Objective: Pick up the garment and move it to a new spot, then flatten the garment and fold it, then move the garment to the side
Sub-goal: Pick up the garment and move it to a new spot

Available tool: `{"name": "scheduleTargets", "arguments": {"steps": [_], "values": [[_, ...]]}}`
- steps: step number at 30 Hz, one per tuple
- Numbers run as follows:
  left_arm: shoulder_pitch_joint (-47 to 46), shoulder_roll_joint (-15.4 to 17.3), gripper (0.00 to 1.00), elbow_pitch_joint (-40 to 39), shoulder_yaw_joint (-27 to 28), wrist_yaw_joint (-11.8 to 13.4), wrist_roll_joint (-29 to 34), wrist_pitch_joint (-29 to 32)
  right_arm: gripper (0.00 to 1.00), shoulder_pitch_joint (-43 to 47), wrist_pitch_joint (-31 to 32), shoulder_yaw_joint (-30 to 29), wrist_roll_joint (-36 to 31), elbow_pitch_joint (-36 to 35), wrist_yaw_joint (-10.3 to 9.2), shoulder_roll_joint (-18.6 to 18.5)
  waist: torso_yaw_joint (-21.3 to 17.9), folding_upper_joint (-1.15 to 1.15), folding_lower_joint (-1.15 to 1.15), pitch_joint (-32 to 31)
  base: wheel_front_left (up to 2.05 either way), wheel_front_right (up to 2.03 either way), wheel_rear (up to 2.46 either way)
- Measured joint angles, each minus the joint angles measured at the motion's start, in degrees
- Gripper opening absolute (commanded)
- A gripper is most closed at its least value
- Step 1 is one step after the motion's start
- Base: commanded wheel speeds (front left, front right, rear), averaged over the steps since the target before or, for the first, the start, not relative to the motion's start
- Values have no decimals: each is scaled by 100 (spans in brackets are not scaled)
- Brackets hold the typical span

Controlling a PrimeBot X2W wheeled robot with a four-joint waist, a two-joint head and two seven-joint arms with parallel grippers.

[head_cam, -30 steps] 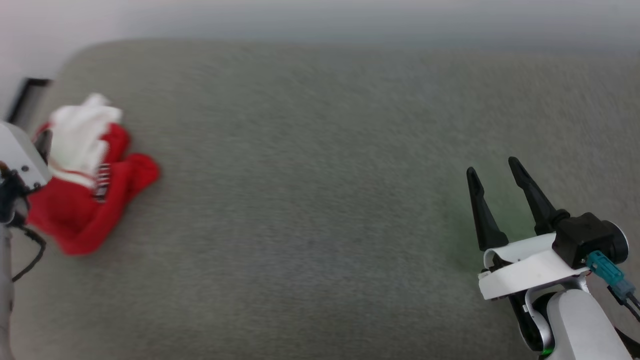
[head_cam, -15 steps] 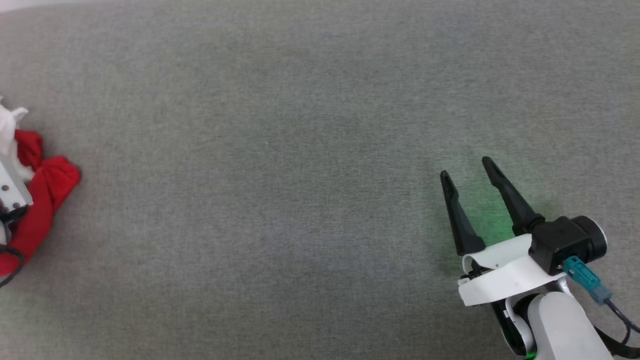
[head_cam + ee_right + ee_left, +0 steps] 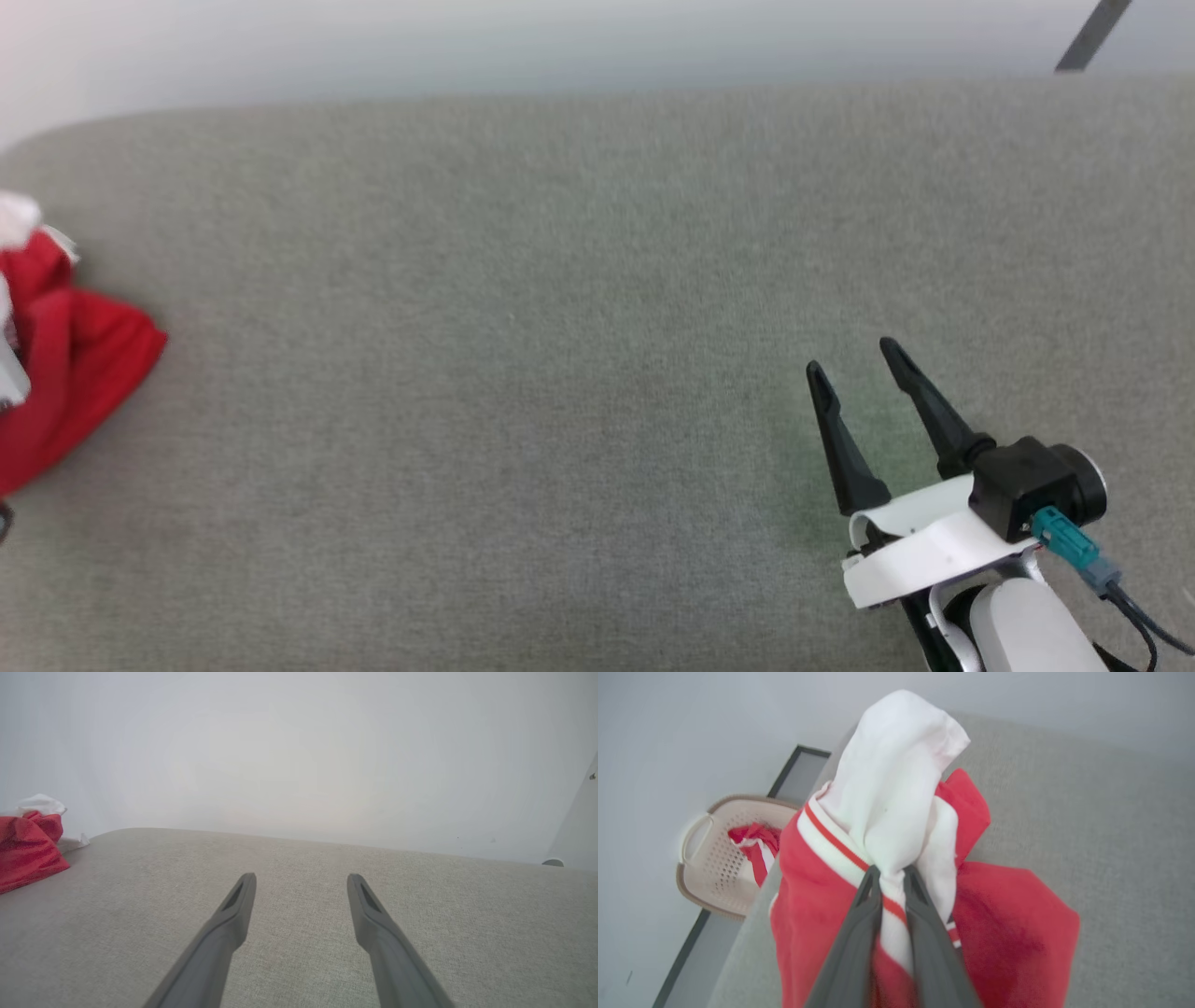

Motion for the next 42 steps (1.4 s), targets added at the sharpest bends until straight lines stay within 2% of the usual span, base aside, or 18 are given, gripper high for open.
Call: {"name": "scheduleTargets", "arguments": {"steps": [6,11,20,24,30,33,37,42], "values": [[-278,-99,0,-330,-285,-64,114,-751,100,146,0,-4,63,52,0,66,85,0,0,-439,0,0,0],[-393,-517,0,-1003,-871,-86,-98,-918,100,314,0,-53,110,55,0,125,94,0,0,-750,0,0,0],[-259,-1111,0,-3501,-2182,-87,-1504,-79,100,430,0,-229,202,-108,0,166,-342,0,0,-933,0,0,0],[-151,-1379,0,-4225,-2864,-87,-1693,382,100,431,0,-372,336,-241,-1,168,-627,0,0,-861,0,0,0],[-374,-1945,0,-4052,-3677,-88,-1642,448,100,313,1,-378,453,-313,-1,174,-1029,0,0,-606,0,0,0],[-449,-2003,0,-3927,-4197,-108,-1822,249,100,230,1,-397,566,-355,0,175,-1264,0,0,-468,0,0,0],[-336,-1847,0,-3562,-4515,-107,-2267,-20,100,207,0,-477,771,-375,0,172,-1598,0,0,-305,0,0,0],[-247,-1532,0,-2896,-4874,-107,-2446,-266,100,207,0,-495,886,-391,0,171,-1963,0,0,-100,0,0,0]]}}
